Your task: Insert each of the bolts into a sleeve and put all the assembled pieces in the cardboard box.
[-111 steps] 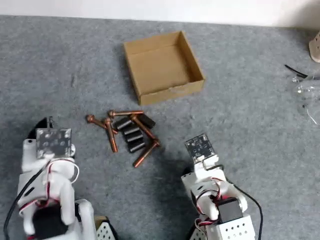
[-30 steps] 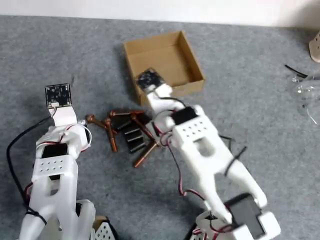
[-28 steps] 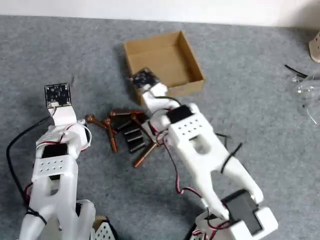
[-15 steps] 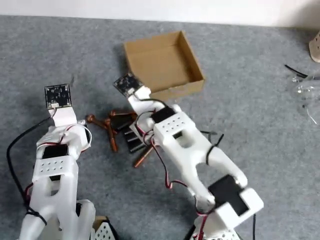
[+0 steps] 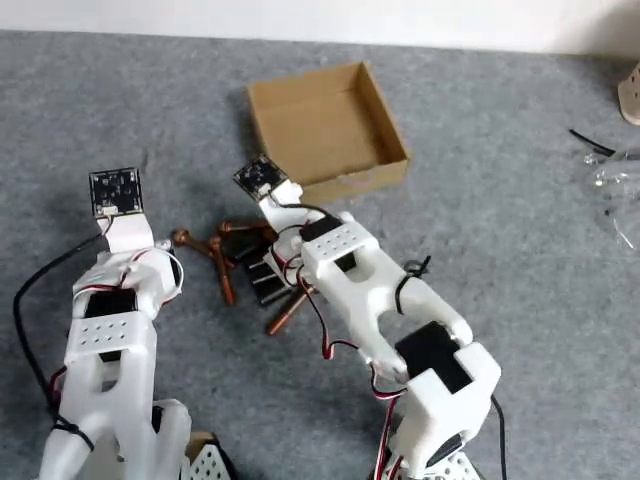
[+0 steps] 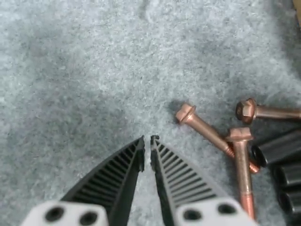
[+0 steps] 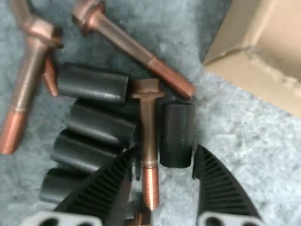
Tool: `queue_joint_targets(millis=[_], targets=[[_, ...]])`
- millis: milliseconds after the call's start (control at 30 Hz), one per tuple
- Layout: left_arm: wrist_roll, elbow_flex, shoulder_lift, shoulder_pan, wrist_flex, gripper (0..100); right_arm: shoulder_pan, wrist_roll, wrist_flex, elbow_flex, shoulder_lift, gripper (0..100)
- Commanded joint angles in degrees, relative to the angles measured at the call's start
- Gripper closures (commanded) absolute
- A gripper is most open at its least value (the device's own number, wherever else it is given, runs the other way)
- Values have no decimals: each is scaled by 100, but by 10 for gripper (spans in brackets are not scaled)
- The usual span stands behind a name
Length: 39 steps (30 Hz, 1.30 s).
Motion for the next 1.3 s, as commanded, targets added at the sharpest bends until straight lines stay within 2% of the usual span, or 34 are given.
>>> queue_joint_targets(millis=[0, 333, 467, 600, 800, 1000, 1267], targets=[[18, -48, -180, -22, -79, 955, 119, -62, -180, -242, -110, 825], [9, -48, -180, -22, -79, 955, 268, -79, -171, -585, -119, 825], [9, -48, -180, -22, -79, 955, 514, -510, -251, -585, -110, 825], [9, -48, -180, -22, -79, 955, 532, -545, -295, -558, -75, 825], [0, -48, -180, -22, -79, 955, 470, -545, -303, -549, -66, 825], [-9, -48, -171, -22, -79, 955, 84, -545, -382, -532, -57, 825], [-18, -48, -163, -22, -88, 955, 84, -545, -488, -347, 497, 825]])
